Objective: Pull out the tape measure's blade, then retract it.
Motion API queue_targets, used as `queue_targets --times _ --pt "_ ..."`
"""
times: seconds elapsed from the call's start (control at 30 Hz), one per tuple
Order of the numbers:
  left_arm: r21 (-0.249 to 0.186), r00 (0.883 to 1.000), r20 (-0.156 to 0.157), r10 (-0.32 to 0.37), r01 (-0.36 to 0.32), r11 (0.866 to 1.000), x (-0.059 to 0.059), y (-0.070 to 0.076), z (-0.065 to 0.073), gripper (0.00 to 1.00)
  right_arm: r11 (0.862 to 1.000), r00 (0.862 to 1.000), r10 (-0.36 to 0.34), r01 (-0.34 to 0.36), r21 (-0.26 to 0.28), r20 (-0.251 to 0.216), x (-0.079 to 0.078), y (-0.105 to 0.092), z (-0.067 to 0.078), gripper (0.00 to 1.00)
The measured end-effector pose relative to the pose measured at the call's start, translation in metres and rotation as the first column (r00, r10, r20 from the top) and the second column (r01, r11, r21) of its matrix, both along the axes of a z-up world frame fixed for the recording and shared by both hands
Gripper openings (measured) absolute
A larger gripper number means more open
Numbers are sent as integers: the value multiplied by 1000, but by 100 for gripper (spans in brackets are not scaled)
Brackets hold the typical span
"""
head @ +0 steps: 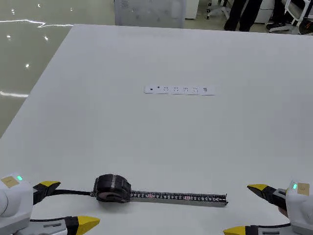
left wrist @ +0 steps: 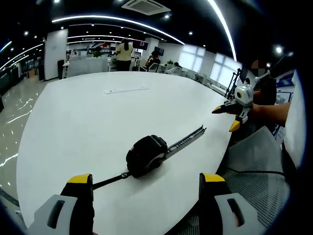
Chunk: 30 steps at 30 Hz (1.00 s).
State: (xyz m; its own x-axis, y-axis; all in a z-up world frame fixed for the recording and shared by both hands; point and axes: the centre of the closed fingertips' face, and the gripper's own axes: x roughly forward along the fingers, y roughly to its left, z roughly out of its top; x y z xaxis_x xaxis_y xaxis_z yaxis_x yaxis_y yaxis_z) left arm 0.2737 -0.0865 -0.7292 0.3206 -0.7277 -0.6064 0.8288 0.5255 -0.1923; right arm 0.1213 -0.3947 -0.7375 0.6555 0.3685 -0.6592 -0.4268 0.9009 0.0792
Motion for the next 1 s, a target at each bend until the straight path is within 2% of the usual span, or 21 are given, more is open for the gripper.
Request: queue_targets --times 0.3,0.63,1.0 --pt "-4 999 -20 40 -40 999 -13 12 -3 89 999 999 -32 32 12 -4 -8 -4 -3 85" --pt "-5 997 -33 71 -72 997 -13 19 -4 89 999 999 -49 50 23 -9 -12 -3 -6 85" --pt "-4 997 -30 73 -73 997 -10 17 -3 89 999 999 -50 50 20 -11 -12 -5 -7 85"
